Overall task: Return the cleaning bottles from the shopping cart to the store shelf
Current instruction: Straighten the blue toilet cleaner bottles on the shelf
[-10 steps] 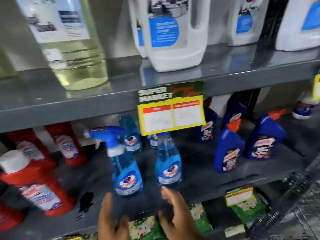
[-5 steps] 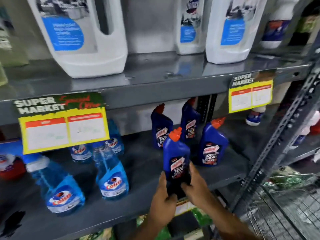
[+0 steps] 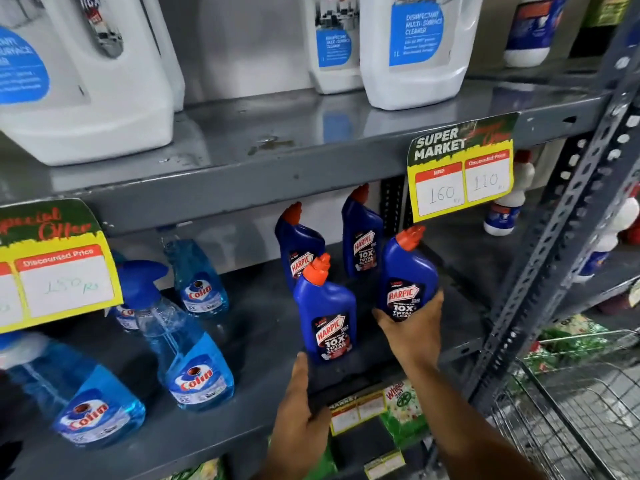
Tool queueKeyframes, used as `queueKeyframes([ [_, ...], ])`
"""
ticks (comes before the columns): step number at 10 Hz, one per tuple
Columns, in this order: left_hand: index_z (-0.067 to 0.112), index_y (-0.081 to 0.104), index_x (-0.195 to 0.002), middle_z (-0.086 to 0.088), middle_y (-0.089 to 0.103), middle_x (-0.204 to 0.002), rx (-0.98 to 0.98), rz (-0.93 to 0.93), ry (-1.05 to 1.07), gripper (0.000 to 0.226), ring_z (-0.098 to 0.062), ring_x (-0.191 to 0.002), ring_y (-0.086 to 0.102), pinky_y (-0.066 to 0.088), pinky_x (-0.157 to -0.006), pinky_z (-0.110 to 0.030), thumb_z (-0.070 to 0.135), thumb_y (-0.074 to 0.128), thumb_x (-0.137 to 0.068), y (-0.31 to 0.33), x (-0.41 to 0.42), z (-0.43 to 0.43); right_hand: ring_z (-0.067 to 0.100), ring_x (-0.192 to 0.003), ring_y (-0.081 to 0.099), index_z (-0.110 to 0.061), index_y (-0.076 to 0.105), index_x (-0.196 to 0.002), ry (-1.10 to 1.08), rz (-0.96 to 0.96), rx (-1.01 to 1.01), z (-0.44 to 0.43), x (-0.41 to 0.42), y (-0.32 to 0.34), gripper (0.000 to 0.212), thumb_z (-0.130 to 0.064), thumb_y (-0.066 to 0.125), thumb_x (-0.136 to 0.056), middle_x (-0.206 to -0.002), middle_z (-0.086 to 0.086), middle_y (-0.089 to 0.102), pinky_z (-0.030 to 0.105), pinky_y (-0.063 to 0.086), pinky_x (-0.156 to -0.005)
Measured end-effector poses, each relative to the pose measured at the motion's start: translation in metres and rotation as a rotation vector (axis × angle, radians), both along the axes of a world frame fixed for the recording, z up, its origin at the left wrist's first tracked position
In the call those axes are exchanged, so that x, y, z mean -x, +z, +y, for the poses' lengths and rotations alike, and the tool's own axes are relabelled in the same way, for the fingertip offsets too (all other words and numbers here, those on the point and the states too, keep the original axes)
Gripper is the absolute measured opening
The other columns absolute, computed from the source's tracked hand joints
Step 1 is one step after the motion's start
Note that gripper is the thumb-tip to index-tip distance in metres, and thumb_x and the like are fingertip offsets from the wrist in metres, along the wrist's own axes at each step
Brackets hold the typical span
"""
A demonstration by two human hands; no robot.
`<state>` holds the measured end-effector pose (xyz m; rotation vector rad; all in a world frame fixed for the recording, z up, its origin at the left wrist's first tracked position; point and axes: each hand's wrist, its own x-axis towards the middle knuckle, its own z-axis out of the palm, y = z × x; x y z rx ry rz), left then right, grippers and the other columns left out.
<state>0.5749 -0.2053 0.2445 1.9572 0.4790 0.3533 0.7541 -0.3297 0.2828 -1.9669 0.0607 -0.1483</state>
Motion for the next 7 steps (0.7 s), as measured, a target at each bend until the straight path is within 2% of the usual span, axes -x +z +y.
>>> queueKeyframes([
  [1, 0.021, 0.020, -0.147, 0.024, 0.030, -0.143, -0.009, 0.017, -0.016, 0.084, 0.032, -0.122, 0.022, 0.020, -0.099, 0.005, 0.009, 0.048, -0.069, 0.000, 0.002, 0.001, 0.031, -0.101, 0.061, -0.019, 0.031, -0.127, -0.005, -0.014, 0.044, -0.006, -0.002, -0.002, 0.100, -0.046, 0.083, -0.046, -0.116, 0.009, 0.057, 0.044, 0.055, -0.082],
  [2, 0.026, 0.018, -0.148, 0.028, 0.030, -0.142, 0.020, 0.050, -0.009, 0.087, 0.030, -0.121, 0.025, 0.025, -0.104, -0.005, 0.012, 0.050, -0.068, 0.003, 0.004, 0.002, 0.028, -0.089, 0.061, -0.021, 0.033, -0.117, 0.045, 0.000, 0.126, -0.015, -0.005, -0.002, 0.089, -0.047, 0.079, -0.046, -0.105, 0.006, 0.057, 0.041, 0.055, -0.075],
  [3, 0.025, 0.019, -0.148, 0.026, 0.030, -0.141, 0.012, 0.063, -0.004, 0.087, 0.032, -0.118, 0.025, 0.025, -0.102, -0.002, 0.013, 0.050, -0.067, 0.008, 0.004, 0.000, 0.027, -0.086, 0.060, -0.021, 0.032, -0.113, 0.084, 0.014, 0.145, -0.018, -0.008, -0.003, 0.085, -0.045, 0.079, -0.046, -0.102, 0.005, 0.057, 0.040, 0.055, -0.074],
  [4, 0.025, 0.018, -0.148, 0.016, 0.028, -0.149, -0.016, 0.069, -0.030, 0.086, 0.017, -0.131, 0.025, 0.025, -0.109, -0.008, 0.014, 0.050, -0.069, 0.010, 0.007, -0.001, 0.027, -0.084, 0.060, -0.024, 0.030, -0.108, 0.107, 0.016, 0.140, -0.020, -0.009, -0.004, 0.081, -0.044, 0.077, -0.046, -0.098, 0.005, 0.057, 0.041, 0.055, -0.074],
  [5, 0.030, 0.013, -0.147, 0.012, 0.025, -0.153, -0.027, 0.080, -0.069, 0.085, -0.006, -0.140, 0.029, 0.031, -0.116, -0.032, 0.016, 0.050, -0.071, 0.013, 0.010, 0.001, 0.027, -0.085, 0.060, -0.026, 0.028, -0.106, 0.122, 0.021, 0.143, -0.020, -0.006, -0.003, 0.079, -0.041, 0.078, -0.047, -0.098, 0.004, 0.057, 0.041, 0.054, -0.074],
  [6, 0.038, 0.009, -0.145, 0.010, 0.024, -0.154, -0.059, 0.107, -0.077, 0.084, -0.027, -0.136, 0.041, 0.038, -0.110, -0.049, 0.019, 0.048, -0.073, 0.027, 0.019, -0.002, 0.030, -0.108, 0.058, -0.026, 0.026, -0.122, 0.170, 0.008, 0.088, -0.021, -0.003, 0.004, 0.095, -0.045, 0.081, -0.047, -0.117, 0.009, 0.055, 0.044, 0.052, -0.089],
  [7, 0.040, 0.004, -0.141, 0.018, 0.011, -0.155, -0.156, 0.032, -0.096, 0.079, -0.015, -0.145, 0.022, 0.023, -0.119, -0.031, 0.019, 0.046, -0.078, 0.028, 0.037, 0.000, 0.027, -0.137, 0.035, -0.023, 0.006, -0.144, 0.198, -0.064, 0.030, -0.028, 0.009, 0.000, 0.125, -0.050, 0.085, -0.050, -0.149, 0.011, 0.031, 0.046, 0.036, -0.111],
])
